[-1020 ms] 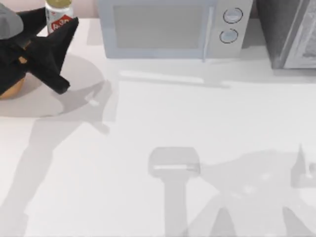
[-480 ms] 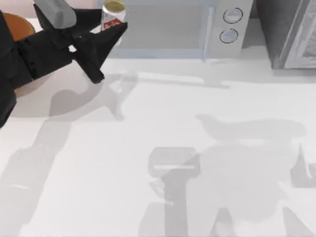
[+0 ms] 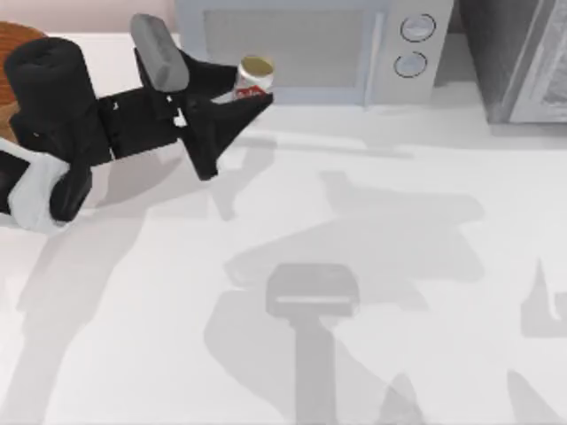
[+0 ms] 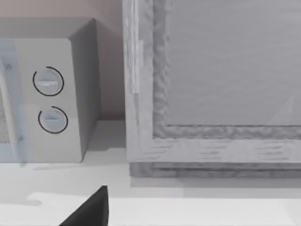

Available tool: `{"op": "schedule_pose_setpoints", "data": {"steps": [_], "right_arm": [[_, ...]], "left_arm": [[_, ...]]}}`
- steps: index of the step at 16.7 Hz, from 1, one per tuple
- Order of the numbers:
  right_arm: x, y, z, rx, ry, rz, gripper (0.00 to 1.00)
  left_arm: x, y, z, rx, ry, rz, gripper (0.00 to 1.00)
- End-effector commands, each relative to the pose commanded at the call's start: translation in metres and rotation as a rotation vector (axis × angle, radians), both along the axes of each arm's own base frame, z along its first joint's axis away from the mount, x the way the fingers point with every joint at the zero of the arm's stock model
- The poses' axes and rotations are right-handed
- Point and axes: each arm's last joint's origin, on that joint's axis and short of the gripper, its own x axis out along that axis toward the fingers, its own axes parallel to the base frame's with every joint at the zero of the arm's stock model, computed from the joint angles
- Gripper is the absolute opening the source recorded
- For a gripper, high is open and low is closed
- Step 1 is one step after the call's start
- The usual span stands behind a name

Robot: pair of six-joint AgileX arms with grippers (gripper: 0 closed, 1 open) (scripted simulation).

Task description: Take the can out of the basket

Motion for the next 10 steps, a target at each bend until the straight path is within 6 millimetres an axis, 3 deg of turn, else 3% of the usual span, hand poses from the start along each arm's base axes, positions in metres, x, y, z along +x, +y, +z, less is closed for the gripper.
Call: {"op": "schedule_pose_setpoints", "data": {"steps": [10], "right_arm": [[0.000, 0.000, 0.000, 0.000, 0.000, 0.000, 1.00]], "left_arm": [[0.026, -0.021, -0.093, -0.001, 0.031, -0.242, 0.00]]}}
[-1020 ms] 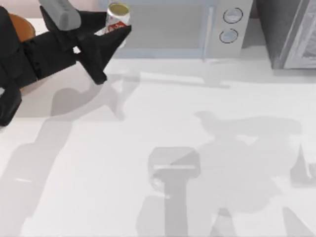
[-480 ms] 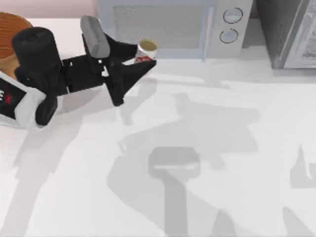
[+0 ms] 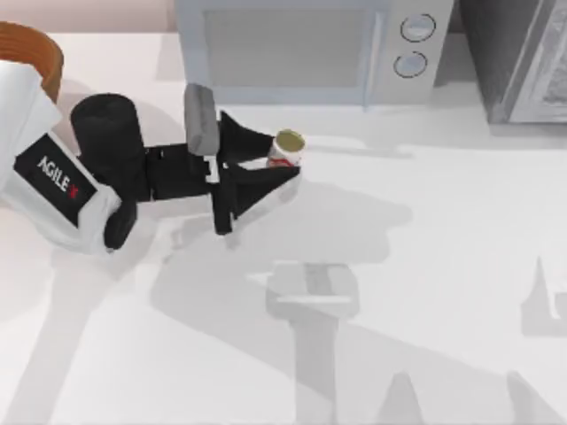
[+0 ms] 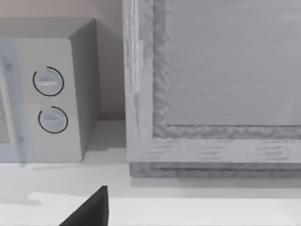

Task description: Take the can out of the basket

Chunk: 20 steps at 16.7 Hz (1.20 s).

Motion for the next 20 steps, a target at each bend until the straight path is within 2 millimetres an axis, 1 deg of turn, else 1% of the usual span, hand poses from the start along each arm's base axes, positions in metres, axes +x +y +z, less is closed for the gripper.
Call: {"op": "schedule_pose_setpoints", "data": {"steps": [3, 6, 8, 14, 20], "right_arm": [[0.000, 0.000, 0.000, 0.000, 0.000, 0.000, 1.00], [0.000, 0.000, 0.000, 0.000, 0.000, 0.000, 1.00], [0.000, 0.000, 0.000, 0.000, 0.000, 0.000, 1.00], [0.000, 0.000, 0.000, 0.000, 0.000, 0.000, 1.00], [0.000, 0.000, 0.000, 0.000, 0.000, 0.000, 1.00]], "left_arm": [[0.002, -0.005, -0.025, -0.004, 0.000, -0.071, 0.00], [0.004, -0.009, -0.041, -0.011, -0.013, -0.130, 0.00], [0.005, -0.010, -0.044, -0.014, -0.019, -0.149, 0.00], [0.005, -0.010, -0.044, -0.014, -0.019, -0.149, 0.00], [0.005, -0.010, -0.044, -0.014, -0.019, -0.149, 0.45]]}}
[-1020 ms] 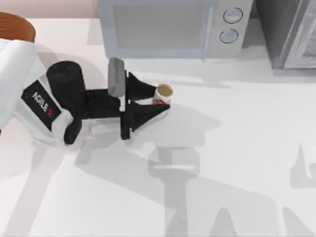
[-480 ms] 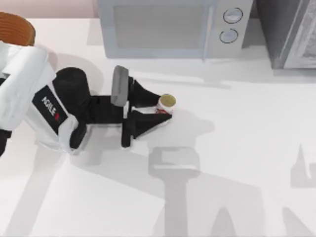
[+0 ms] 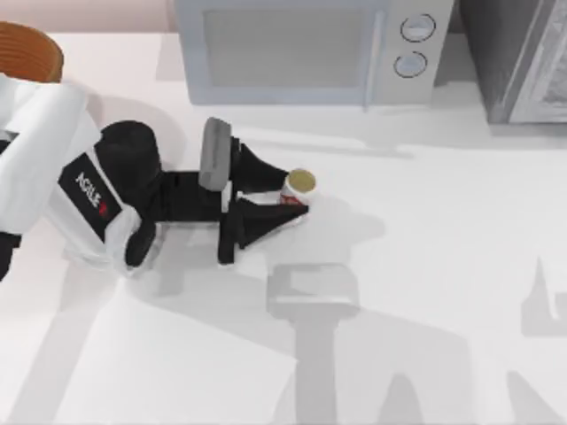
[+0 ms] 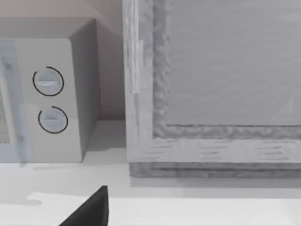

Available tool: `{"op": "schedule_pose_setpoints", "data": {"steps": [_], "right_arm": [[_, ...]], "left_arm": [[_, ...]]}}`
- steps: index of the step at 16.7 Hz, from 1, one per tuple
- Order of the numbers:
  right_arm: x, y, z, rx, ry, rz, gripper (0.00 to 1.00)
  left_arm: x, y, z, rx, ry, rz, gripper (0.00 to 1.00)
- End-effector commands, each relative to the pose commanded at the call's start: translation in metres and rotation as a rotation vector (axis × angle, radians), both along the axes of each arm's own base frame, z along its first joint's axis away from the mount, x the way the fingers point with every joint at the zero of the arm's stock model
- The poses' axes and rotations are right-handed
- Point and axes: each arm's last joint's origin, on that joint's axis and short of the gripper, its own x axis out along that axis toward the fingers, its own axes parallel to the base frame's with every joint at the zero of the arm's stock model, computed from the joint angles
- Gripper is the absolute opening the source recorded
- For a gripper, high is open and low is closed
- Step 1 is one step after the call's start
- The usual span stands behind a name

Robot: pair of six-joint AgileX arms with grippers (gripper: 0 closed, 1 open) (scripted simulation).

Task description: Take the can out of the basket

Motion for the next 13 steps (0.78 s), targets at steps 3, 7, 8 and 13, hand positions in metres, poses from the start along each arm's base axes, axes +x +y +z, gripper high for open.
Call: {"op": "schedule_pose_setpoints", "data": {"steps": [3, 7, 8, 13], "right_arm": [[0.0000, 0.0000, 0.0000, 0.000, 0.000, 0.000, 1.00], [0.0000, 0.0000, 0.0000, 0.000, 0.000, 0.000, 1.00], [0.0000, 0.0000, 0.0000, 0.000, 0.000, 0.000, 1.00], [0.0000, 0.0000, 0.0000, 0.000, 0.000, 0.000, 1.00]], "left_arm": [[0.0000, 0.0000, 0.0000, 0.000, 0.000, 0.000, 0.68], [0.0000, 0.0000, 0.0000, 0.000, 0.000, 0.000, 0.98], [0.0000, 0.0000, 0.0000, 0.000, 0.000, 0.000, 1.00], [0.0000, 0.0000, 0.0000, 0.000, 0.000, 0.000, 1.00]]}}
